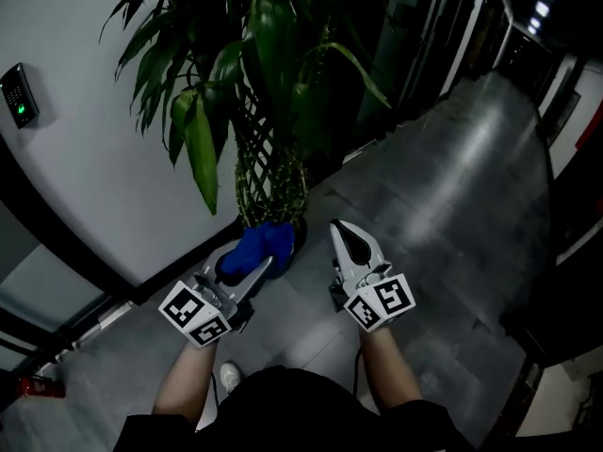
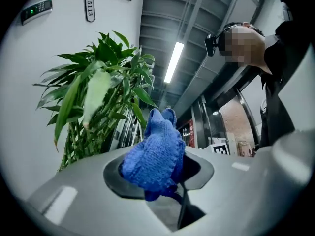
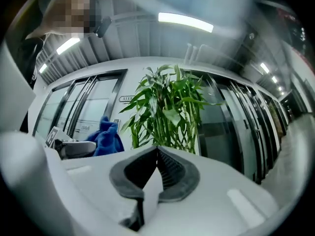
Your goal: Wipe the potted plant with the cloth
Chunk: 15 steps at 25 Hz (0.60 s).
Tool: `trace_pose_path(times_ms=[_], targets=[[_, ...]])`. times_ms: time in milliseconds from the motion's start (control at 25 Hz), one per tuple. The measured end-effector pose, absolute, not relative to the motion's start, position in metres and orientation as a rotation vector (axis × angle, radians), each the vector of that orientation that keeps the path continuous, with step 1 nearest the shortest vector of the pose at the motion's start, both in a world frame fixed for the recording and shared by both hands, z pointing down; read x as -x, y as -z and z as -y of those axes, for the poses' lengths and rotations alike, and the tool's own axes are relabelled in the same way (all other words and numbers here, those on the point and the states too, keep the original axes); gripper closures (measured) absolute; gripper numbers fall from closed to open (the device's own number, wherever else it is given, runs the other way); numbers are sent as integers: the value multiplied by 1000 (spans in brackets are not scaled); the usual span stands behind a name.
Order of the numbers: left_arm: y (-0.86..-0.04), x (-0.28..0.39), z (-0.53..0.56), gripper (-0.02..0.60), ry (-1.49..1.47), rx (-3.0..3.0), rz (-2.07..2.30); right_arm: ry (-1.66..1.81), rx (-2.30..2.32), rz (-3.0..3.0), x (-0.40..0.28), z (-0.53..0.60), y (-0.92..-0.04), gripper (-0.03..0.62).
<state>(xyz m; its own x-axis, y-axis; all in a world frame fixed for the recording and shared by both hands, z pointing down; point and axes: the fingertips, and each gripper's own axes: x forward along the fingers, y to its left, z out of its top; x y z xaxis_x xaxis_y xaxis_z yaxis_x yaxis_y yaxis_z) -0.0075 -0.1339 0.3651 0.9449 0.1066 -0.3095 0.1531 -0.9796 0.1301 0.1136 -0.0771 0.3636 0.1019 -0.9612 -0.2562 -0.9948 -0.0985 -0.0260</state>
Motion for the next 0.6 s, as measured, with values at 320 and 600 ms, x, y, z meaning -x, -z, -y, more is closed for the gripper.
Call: trace_pose_path(times_ms=[320, 600], targets=[[-355, -51, 71, 426, 493, -2934, 24, -185, 2147, -2013, -178, -19, -378, 591], [-339, -63, 77, 426, 512, -2953, 91, -142, 2078, -2066, -192, -2, -379, 591]])
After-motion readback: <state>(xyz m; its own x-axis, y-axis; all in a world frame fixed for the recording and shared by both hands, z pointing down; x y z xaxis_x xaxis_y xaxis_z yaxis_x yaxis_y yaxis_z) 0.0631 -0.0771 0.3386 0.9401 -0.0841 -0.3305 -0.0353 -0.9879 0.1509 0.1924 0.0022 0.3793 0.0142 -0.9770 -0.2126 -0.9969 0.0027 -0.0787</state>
